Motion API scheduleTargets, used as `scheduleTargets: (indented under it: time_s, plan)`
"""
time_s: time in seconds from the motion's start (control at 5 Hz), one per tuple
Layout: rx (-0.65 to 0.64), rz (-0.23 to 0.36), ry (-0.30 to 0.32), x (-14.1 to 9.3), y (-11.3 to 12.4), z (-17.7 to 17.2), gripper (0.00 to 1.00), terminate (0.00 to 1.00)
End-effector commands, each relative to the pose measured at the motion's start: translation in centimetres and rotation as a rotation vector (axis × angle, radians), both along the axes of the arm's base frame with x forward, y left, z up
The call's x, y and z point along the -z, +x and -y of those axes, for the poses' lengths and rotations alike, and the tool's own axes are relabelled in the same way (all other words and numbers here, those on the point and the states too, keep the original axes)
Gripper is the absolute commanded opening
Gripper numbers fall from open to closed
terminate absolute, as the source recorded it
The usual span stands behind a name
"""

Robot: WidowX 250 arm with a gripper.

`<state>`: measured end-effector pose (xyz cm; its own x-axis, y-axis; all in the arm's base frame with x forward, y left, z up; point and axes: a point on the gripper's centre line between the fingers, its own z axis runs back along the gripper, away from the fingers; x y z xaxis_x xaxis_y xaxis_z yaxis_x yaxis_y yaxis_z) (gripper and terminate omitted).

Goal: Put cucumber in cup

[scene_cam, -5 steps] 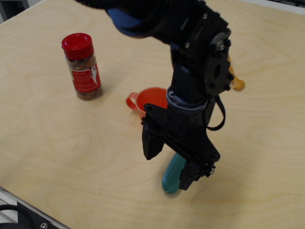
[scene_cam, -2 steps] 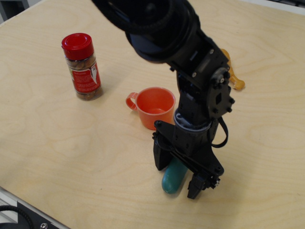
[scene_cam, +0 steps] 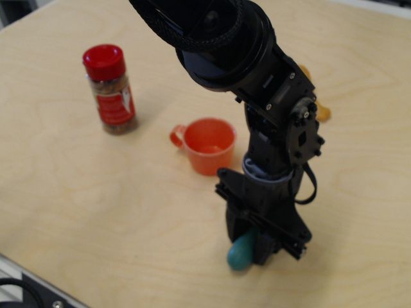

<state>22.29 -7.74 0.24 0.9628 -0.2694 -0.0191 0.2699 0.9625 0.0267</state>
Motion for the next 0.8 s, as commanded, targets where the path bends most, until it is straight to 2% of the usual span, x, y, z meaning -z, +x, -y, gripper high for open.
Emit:
scheduleTargets:
  time_s: [0.0,0.4,0.6]
  plan:
    - [-0.057,0.054,0.019,-4.6,0.9,-1.8,0.00,0.00]
    - [-0.133,0.085,0.052,-7.2,4.2,-4.9,0.00,0.00]
    - [-0.147,0.104,0.064,-7.2,6.0,-6.5,0.00,0.00]
